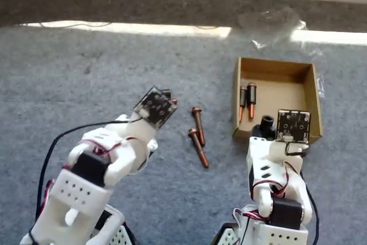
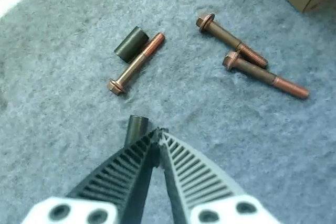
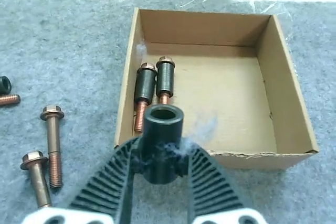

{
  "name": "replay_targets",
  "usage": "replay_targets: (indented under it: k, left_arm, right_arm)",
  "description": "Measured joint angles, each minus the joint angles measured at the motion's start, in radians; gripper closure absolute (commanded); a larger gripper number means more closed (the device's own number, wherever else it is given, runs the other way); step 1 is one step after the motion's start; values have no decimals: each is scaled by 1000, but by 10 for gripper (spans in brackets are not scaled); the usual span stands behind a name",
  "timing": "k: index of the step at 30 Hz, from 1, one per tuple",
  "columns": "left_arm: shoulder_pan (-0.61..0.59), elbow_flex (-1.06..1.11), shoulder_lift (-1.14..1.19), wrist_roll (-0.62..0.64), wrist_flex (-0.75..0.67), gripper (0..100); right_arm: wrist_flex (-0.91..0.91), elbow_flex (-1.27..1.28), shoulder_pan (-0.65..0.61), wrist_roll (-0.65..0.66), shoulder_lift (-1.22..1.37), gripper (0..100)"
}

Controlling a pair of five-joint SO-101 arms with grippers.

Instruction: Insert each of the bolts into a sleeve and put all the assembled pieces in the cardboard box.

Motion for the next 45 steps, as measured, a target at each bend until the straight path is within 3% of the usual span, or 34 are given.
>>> replay_targets:
  k: [7, 13, 17, 29, 45]
  left_arm:
    - [71, -195, 269, 213, 0, 995]
    - [193, -319, 468, 258, 0, 995]
    - [249, -423, 632, 364, 0, 995]
    - [249, -651, 1060, 895, -3, 995]
    - [247, -875, 1367, 928, -5, 995]
  right_arm:
    - [0, 21, 0, 0, -41, 995]
    - [0, 21, 0, 0, -41, 995]
    - [0, 21, 0, 0, -41, 995]
    - [0, 23, 0, 0, -43, 995]
    - [0, 35, 0, 0, -43, 995]
